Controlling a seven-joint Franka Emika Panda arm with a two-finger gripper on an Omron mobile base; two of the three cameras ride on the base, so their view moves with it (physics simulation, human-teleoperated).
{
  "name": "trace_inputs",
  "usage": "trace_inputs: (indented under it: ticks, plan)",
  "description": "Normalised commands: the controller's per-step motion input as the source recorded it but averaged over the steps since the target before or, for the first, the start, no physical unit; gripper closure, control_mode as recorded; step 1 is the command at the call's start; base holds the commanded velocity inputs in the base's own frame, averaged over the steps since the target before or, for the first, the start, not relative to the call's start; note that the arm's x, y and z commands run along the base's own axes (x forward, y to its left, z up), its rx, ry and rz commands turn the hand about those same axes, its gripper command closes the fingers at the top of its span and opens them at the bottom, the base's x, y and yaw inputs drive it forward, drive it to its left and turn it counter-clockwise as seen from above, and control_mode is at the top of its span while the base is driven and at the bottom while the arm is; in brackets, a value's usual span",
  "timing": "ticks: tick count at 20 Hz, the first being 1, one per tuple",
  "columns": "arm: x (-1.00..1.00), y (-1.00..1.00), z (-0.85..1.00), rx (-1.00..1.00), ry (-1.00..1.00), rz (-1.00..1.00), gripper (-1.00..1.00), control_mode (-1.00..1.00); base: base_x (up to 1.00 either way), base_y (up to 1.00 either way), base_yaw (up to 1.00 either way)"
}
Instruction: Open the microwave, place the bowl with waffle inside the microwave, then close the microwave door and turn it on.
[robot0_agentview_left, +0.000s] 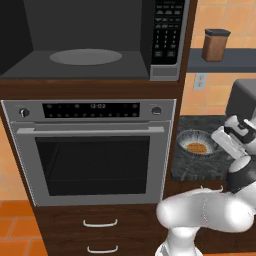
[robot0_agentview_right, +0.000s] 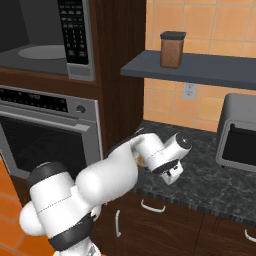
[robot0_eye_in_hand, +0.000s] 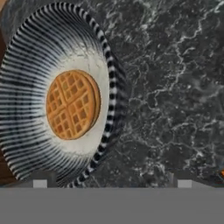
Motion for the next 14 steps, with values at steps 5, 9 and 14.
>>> trace_inputs:
  ticks: [5,9,14]
  plan:
    - [0.69,-0.21,-0.33,0.08,0.11,0.00,-1.00,-1.00,0.00,0.00,0.00]
    - [0.35,0.00,-0.27,0.07,0.05,0.00,-1.00,-1.00,0.00,0.00,0.00]
    - [0.14,0.07,-0.48,0.03,0.07,0.00,1.00,-1.00,0.00,0.00,0.00]
